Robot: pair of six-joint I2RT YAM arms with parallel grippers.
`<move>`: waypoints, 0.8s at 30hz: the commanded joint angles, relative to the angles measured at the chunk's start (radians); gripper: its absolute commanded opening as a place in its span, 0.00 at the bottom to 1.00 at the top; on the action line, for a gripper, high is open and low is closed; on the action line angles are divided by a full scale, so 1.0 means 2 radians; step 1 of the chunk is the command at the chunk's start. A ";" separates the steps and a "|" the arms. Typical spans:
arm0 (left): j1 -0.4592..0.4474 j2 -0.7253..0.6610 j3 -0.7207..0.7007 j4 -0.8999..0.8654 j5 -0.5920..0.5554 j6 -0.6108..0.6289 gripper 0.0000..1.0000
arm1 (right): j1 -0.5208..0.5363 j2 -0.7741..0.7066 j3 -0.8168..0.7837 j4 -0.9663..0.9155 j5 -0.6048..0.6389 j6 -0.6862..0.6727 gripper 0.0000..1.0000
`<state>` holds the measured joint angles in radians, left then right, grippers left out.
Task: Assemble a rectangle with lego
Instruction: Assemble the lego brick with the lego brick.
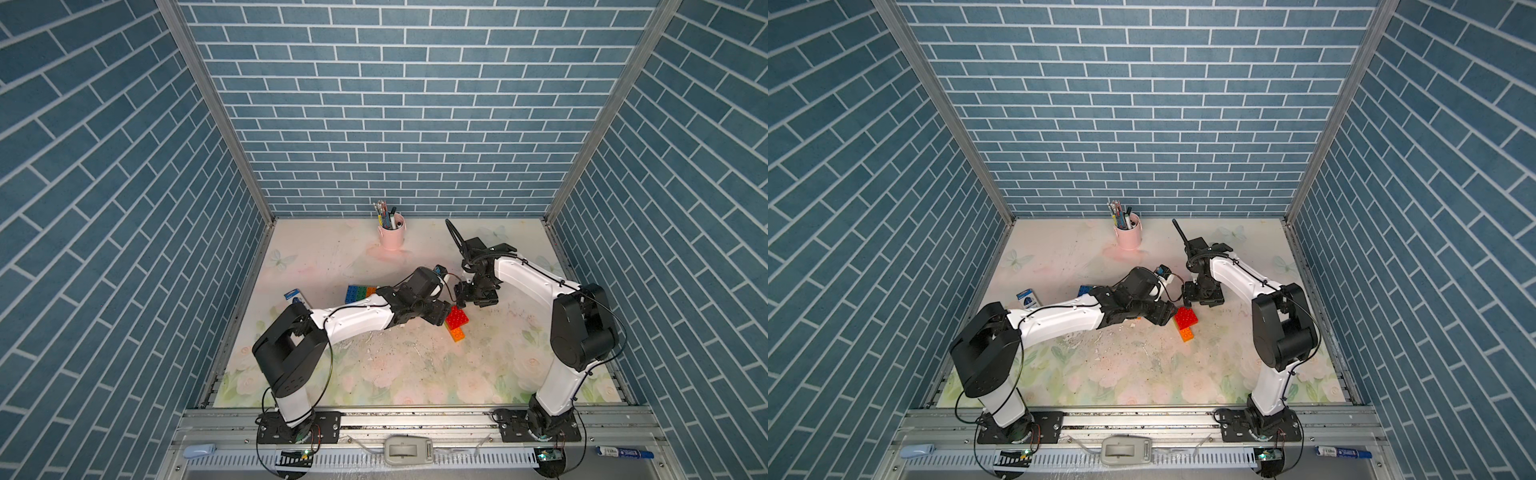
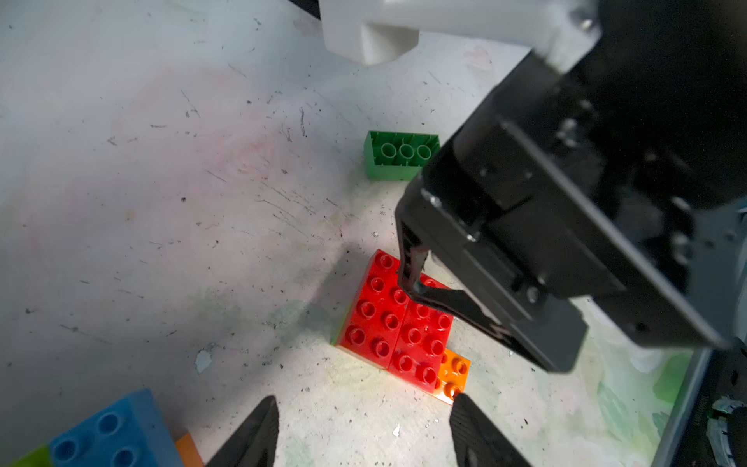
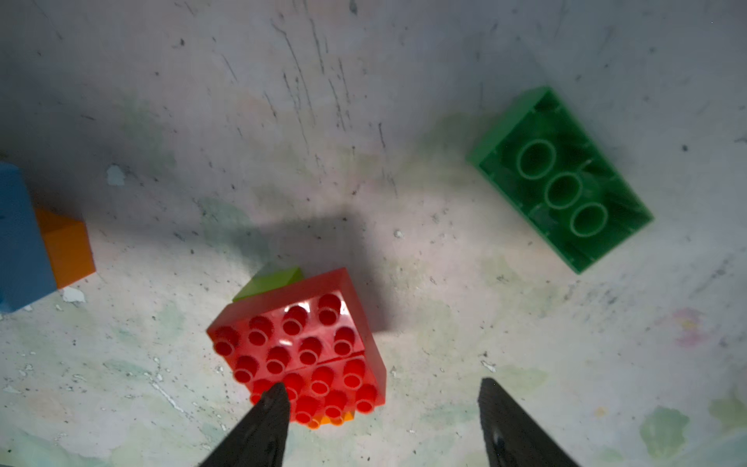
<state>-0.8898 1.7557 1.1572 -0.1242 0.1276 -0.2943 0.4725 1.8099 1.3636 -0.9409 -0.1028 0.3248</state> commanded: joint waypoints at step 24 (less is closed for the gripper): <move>0.022 -0.011 -0.032 0.015 0.004 0.003 0.53 | 0.037 0.062 -0.025 0.018 0.018 -0.012 0.72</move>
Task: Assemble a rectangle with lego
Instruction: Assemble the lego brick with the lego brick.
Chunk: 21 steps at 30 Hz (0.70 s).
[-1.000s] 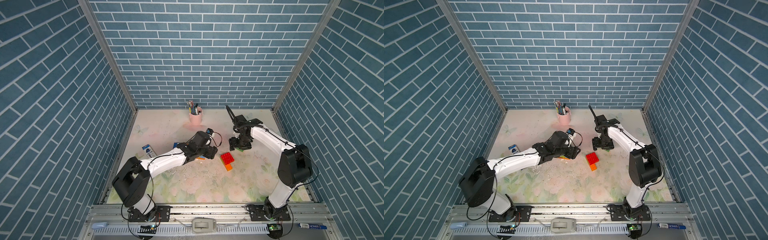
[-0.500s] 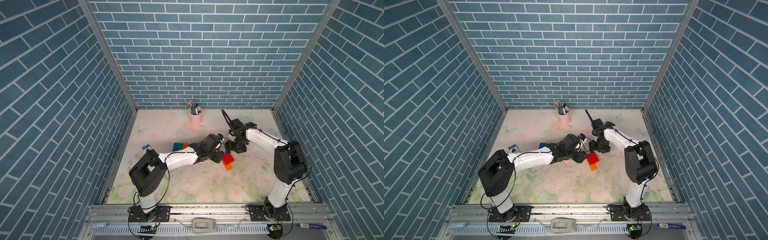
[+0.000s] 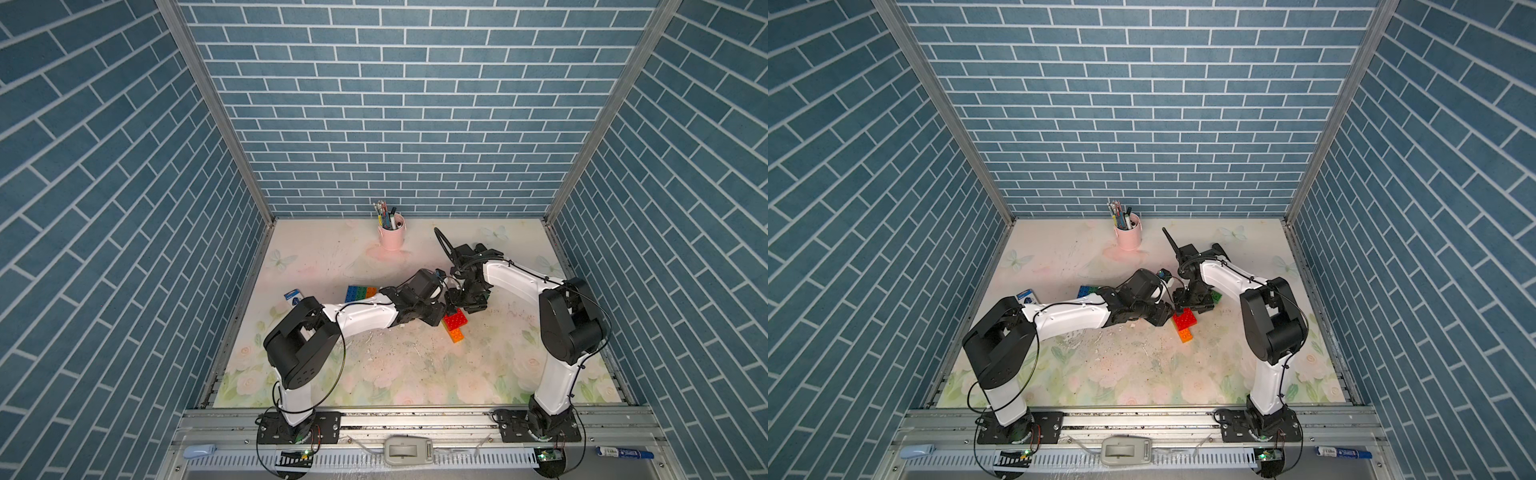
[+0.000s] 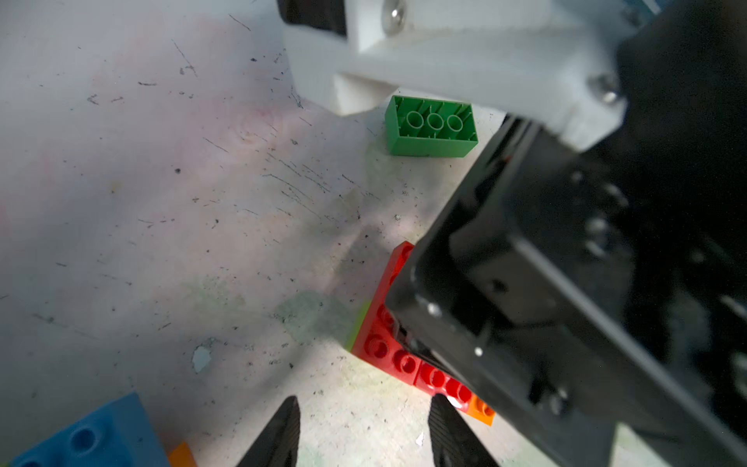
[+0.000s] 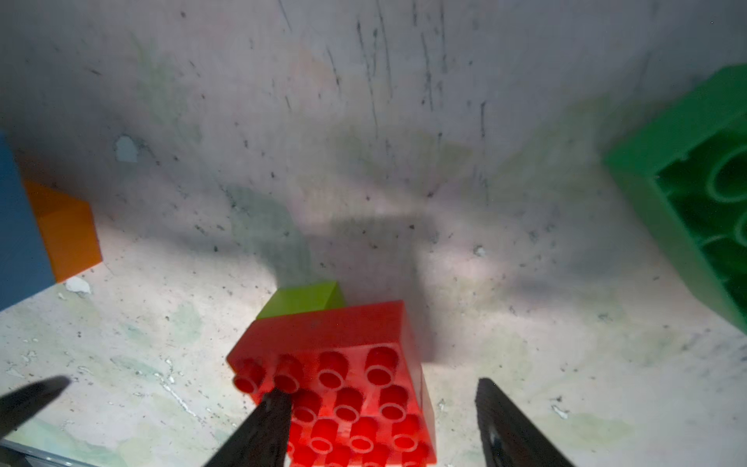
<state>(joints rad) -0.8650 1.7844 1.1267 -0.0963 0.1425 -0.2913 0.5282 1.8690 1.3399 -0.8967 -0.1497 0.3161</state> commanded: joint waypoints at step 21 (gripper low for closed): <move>0.055 -0.145 -0.087 -0.012 -0.038 0.013 0.71 | -0.068 -0.068 0.052 -0.053 0.063 0.031 0.77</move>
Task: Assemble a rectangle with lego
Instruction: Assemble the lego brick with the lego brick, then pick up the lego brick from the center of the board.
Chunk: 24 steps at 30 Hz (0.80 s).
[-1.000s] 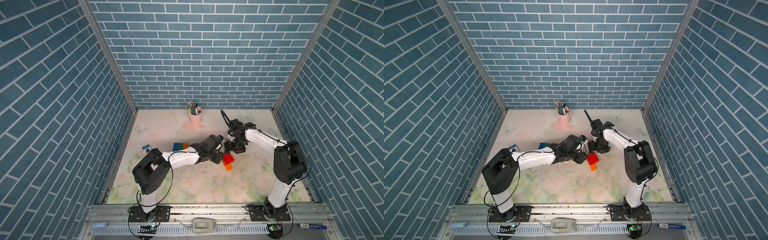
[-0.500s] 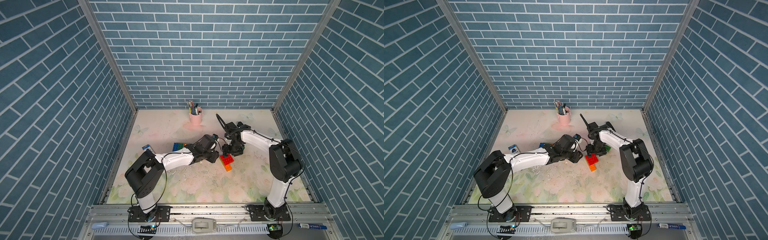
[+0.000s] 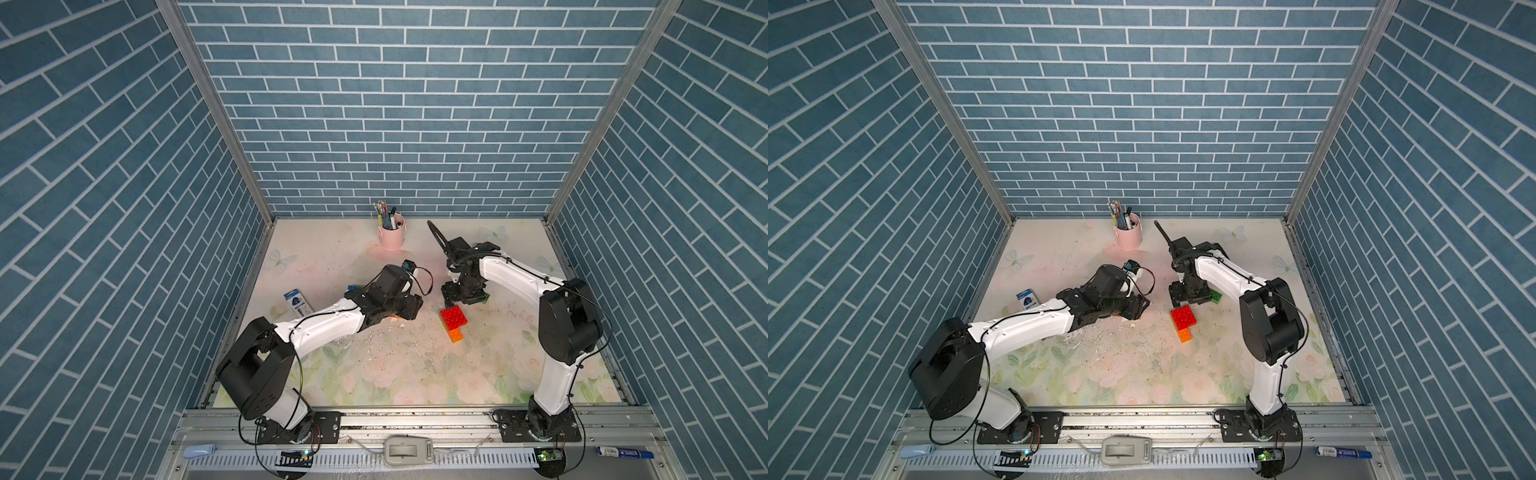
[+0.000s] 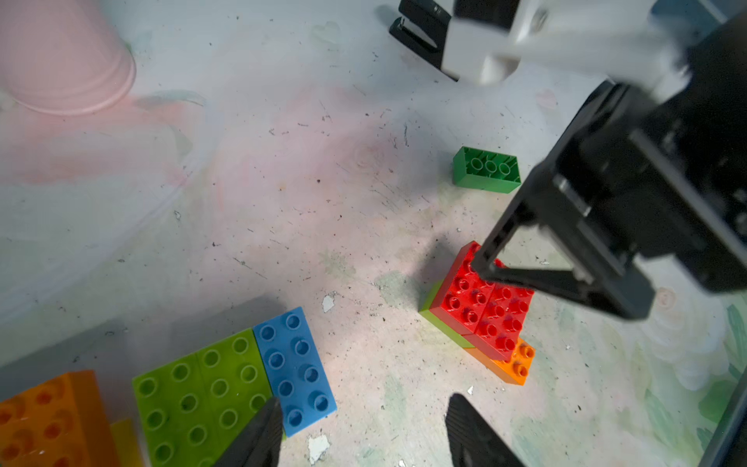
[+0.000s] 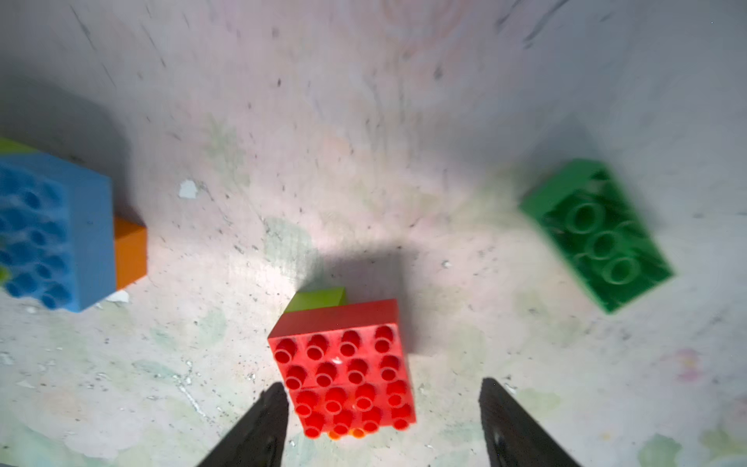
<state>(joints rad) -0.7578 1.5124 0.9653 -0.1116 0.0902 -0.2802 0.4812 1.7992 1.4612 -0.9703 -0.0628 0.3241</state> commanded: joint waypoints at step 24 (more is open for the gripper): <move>-0.077 0.046 0.032 0.022 -0.049 0.062 0.77 | -0.109 0.086 -0.052 0.153 -0.002 0.241 0.75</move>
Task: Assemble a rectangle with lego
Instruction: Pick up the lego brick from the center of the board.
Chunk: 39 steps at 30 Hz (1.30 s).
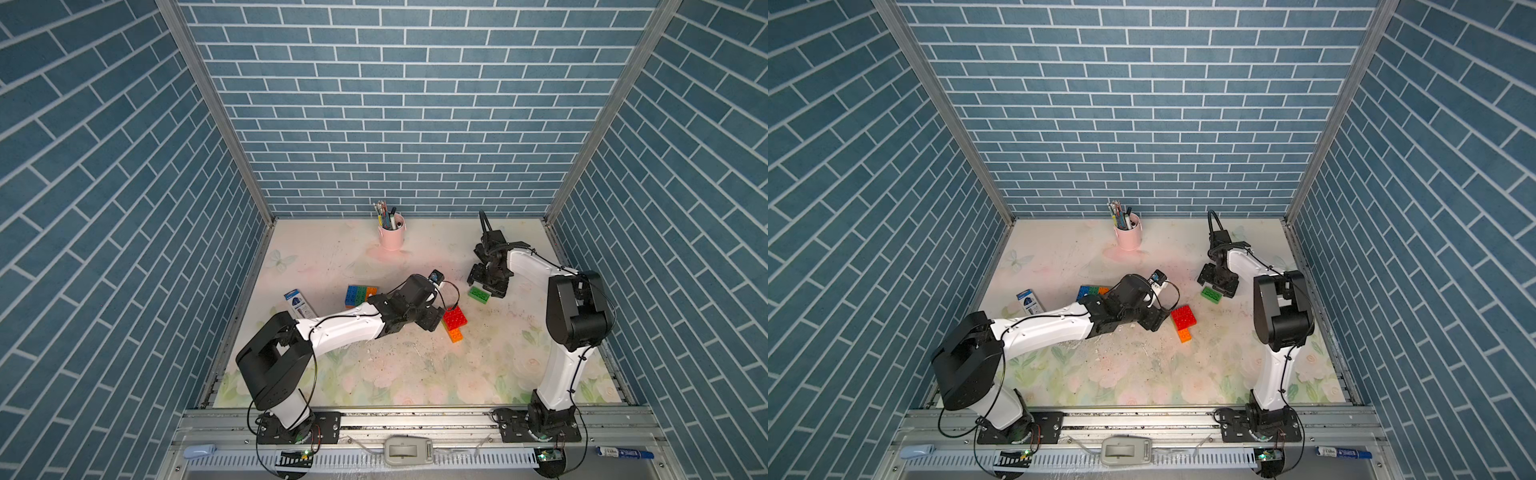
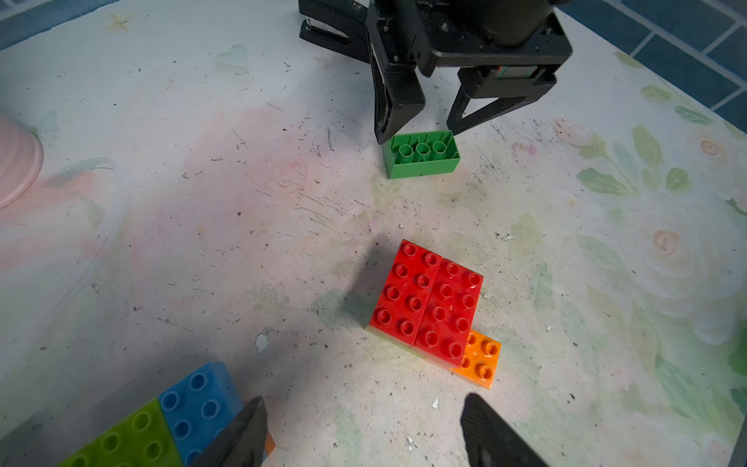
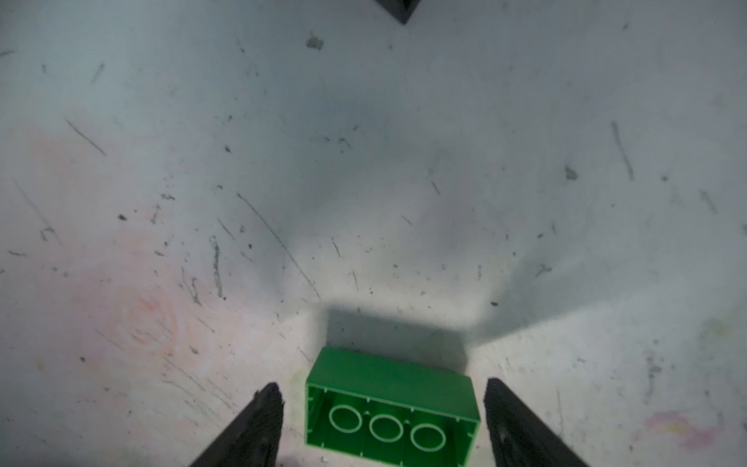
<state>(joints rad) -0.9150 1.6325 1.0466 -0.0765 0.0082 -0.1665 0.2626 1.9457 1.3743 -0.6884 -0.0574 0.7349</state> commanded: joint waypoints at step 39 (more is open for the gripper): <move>0.112 -0.086 -0.199 0.498 0.255 -0.248 0.59 | 0.130 -0.229 -0.098 0.215 -0.375 0.225 0.44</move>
<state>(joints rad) -0.6979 1.4792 0.6712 0.8288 0.4622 -0.6544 0.5190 1.5249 1.1877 -0.3183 -0.7609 1.1275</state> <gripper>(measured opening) 0.607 0.646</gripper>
